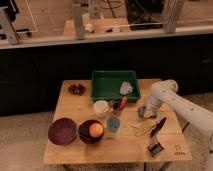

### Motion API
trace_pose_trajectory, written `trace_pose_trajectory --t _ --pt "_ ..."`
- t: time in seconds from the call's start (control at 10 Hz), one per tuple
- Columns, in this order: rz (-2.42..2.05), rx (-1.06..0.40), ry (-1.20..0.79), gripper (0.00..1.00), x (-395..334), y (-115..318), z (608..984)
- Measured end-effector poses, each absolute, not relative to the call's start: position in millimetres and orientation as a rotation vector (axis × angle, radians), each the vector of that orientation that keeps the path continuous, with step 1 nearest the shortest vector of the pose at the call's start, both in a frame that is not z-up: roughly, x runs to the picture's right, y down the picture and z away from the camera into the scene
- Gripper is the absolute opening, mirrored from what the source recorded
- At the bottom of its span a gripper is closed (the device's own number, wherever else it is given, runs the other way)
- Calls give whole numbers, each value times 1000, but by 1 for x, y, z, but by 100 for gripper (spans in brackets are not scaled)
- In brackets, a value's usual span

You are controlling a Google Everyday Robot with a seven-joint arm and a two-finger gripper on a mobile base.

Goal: Wipe tray with sponge

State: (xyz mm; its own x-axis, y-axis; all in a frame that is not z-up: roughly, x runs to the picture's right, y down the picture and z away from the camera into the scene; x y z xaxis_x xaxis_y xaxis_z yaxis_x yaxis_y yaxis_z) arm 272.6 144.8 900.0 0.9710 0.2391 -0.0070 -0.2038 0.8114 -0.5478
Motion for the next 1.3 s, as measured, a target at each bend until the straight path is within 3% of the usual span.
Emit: trace_pose_trajectory --t 0.3,0.8,1.3 --pt "242 -539 -51 1 287 121 879" --pt "195 -425 -122 0 269 32 806" --pt "192 -424 -125 0 268 30 805"
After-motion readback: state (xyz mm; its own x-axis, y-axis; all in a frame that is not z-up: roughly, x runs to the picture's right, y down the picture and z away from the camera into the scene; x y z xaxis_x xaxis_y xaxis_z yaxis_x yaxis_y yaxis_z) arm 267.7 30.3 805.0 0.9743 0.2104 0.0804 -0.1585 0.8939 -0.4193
